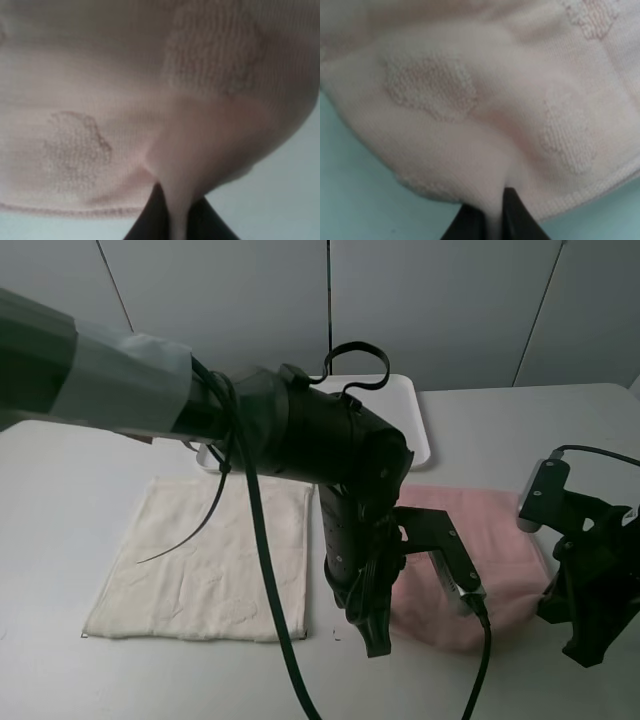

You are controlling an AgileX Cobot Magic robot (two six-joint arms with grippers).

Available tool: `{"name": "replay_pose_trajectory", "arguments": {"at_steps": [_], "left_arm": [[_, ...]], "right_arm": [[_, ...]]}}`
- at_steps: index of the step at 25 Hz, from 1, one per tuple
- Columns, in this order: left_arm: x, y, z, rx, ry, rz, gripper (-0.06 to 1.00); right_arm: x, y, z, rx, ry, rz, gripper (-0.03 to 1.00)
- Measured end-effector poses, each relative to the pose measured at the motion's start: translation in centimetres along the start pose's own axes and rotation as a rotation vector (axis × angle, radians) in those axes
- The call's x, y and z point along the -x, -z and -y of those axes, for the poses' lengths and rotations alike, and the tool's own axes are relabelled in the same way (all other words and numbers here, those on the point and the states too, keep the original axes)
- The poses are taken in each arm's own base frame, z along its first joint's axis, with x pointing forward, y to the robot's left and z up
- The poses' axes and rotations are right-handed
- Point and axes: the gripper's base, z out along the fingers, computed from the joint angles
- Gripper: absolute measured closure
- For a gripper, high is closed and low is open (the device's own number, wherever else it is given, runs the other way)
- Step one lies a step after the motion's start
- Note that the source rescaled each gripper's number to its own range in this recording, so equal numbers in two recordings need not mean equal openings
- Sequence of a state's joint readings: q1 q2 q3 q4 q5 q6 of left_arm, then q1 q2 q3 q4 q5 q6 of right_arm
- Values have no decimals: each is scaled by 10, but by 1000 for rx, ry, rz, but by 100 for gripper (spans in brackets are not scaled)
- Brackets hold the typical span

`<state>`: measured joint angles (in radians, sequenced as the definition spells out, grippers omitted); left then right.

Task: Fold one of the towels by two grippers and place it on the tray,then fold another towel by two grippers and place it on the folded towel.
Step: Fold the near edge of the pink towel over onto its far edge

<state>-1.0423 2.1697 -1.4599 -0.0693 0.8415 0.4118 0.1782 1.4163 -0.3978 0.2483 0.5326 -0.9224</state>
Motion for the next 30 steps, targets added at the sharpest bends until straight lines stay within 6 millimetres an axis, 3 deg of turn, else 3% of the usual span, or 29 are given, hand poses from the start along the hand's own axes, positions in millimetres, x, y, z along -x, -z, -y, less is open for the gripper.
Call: {"name": "replay_pose_trajectory", "arguments": {"at_steps": [4,11,17,25,30], "left_arm": [[0,21,-12,10,60,74,94],[-10,35,-43,15,188,124,94],[-11,48,-67,-10,322,226,94],[-7,51,-78,15,378,333,94],[-2,54,-82,50,386,395,94]], "right_arm": [[11,11,7,-22,-108,38,97],[34,29,25,-85,-233,126,97],[34,32,35,-184,-329,129,97],[39,35,44,-271,-463,220,97],[42,25,49,-271,-500,228,97]]}}
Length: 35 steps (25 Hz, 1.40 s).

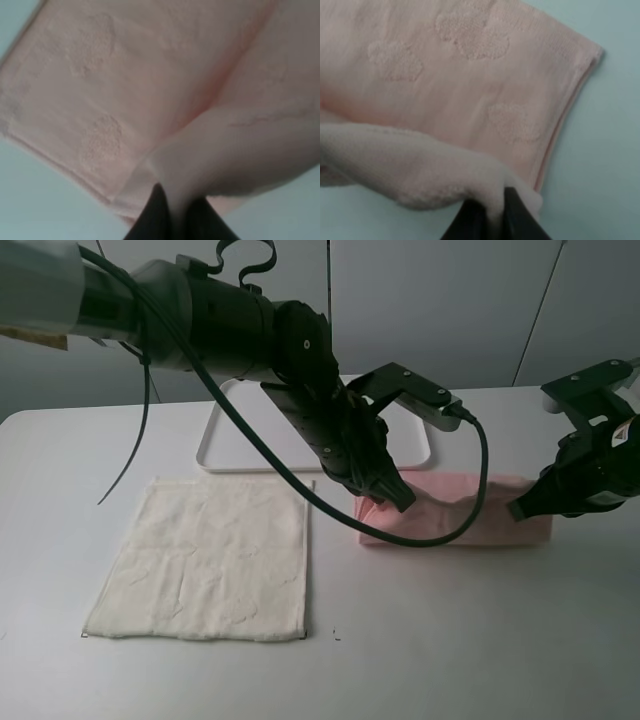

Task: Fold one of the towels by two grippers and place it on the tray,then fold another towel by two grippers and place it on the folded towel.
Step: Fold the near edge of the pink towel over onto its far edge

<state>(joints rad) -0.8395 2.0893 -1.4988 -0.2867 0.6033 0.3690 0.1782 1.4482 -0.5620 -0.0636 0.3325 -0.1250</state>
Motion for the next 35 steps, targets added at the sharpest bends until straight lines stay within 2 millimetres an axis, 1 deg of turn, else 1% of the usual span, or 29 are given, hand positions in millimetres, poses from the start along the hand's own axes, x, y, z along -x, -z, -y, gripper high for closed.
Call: {"name": "replay_pose_trajectory", "arguments": {"at_steps": [4,8,15,17,21,23,24,25,26,27,28,29,30,31,35], "left_arm": [[4,0,-2,19,-2,47,94],[6,1,-7,68,5,68,94],[4,3,-26,129,42,72,94],[4,4,-31,136,51,75,94],[5,5,-34,143,61,95,94],[5,5,-34,144,61,98,89],[5,5,-35,145,63,98,82],[5,5,-36,146,65,98,70],[5,5,-36,146,65,98,53],[5,6,-37,148,67,100,35],[5,6,-38,151,72,106,13],[6,6,-39,153,86,111,3],[6,6,-39,154,96,114,0],[6,6,-39,154,102,116,-2],[5,6,-40,154,136,111,-3]], "right_arm": [[4,-10,1,-12,-33,29,97],[5,-15,3,-32,-21,39,97],[10,-18,6,-65,-11,87,97],[9,-18,11,-75,-35,93,97],[10,-18,22,-87,-128,128,96],[12,-17,24,-83,-156,156,88],[12,-17,25,-81,-162,166,78],[13,-17,24,-78,-164,176,67],[14,-17,25,-75,-165,189,54],[15,-17,25,-73,-172,198,33],[16,-17,25,-71,-175,202,17],[15,-17,25,-71,-178,202,5],[15,-17,25,-71,-178,202,1],[15,-17,25,-71,-183,199,-1],[15,-16,27,-79,-234,167,-3]]}}
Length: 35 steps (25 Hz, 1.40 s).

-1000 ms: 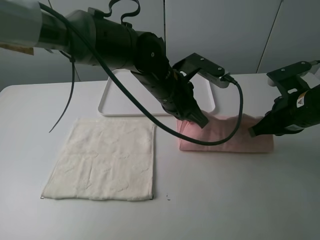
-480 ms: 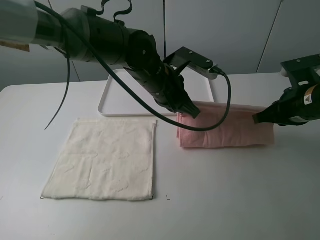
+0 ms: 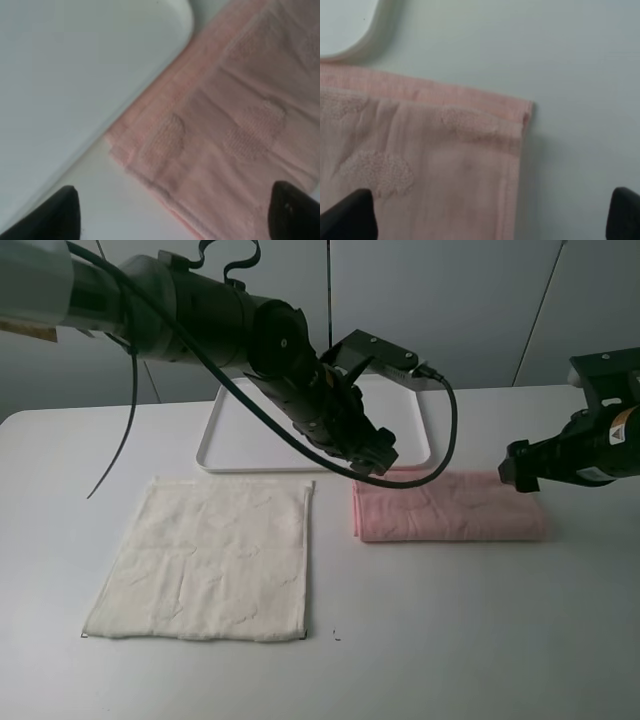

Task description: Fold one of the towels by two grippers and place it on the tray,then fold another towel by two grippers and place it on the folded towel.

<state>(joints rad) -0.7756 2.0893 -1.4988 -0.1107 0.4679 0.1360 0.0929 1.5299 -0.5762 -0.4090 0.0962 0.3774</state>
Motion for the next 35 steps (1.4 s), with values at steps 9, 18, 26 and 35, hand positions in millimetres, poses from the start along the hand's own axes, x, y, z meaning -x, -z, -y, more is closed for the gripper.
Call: {"name": "replay_pose_trajectory", "arguments": {"at_steps": [9,18,26,35], "left_arm": [[7,-9,-24,-5,208,-173,-3],[11,-20,-15,-107,257,-261,-3],[8,-45,-23,-24,342,-376,-3],[6,-66,-21,26,387,-434,-3]], "right_arm": [[44,1,11,-74,-73,-223,-3],[63,-16,30,83,-178,-373,-3],[48,-40,32,108,-171,-483,-3],[46,-53,32,102,-169,-480,-3]]}}
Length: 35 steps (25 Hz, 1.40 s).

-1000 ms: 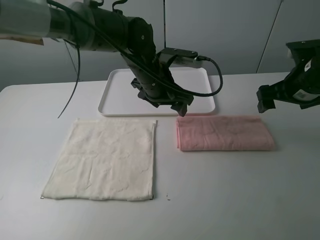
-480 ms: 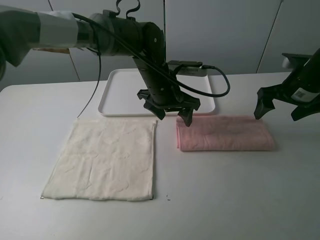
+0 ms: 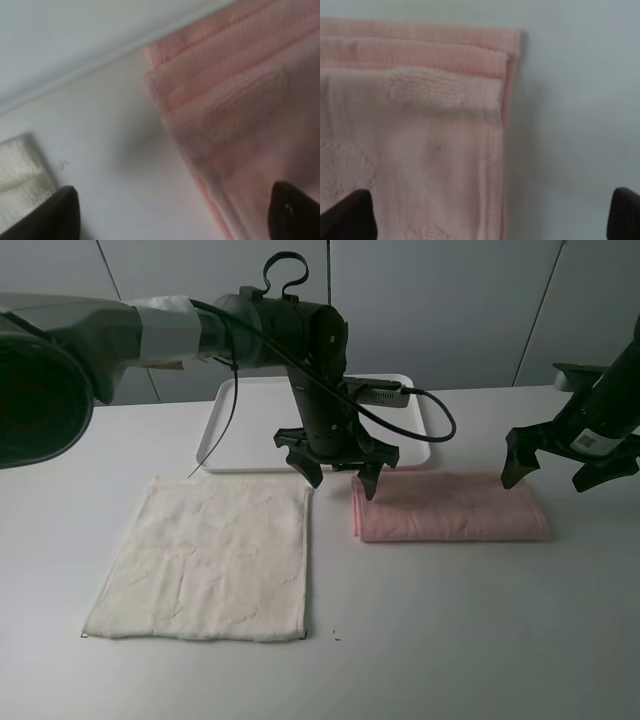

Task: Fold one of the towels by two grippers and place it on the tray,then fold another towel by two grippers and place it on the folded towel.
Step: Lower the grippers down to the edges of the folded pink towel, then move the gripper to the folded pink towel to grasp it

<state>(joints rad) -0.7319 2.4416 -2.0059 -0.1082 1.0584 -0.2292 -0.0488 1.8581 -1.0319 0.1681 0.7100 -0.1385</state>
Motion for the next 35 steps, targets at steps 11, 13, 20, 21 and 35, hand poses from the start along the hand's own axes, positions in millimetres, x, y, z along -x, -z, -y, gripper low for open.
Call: {"name": "replay_pose_trajectory", "arguments": {"at_steps": [11,13,20,21,35], "left_arm": [[-6,-18,0,109,2,-45,-3],[-7,-20,0,111,5,-52,-3],[-7,-22,1,103,15,-61,-3],[-7,-23,1,103,15,-63,-3],[-7,-23,1,102,16,-64,-3]], "right_arm": [[9,-8,1,3,0,-23,-3],[9,-12,1,4,-2,-43,-3],[6,-25,2,7,-3,-94,-3],[6,-27,3,7,-4,-100,-3],[6,-43,4,7,-10,-128,9]]}}
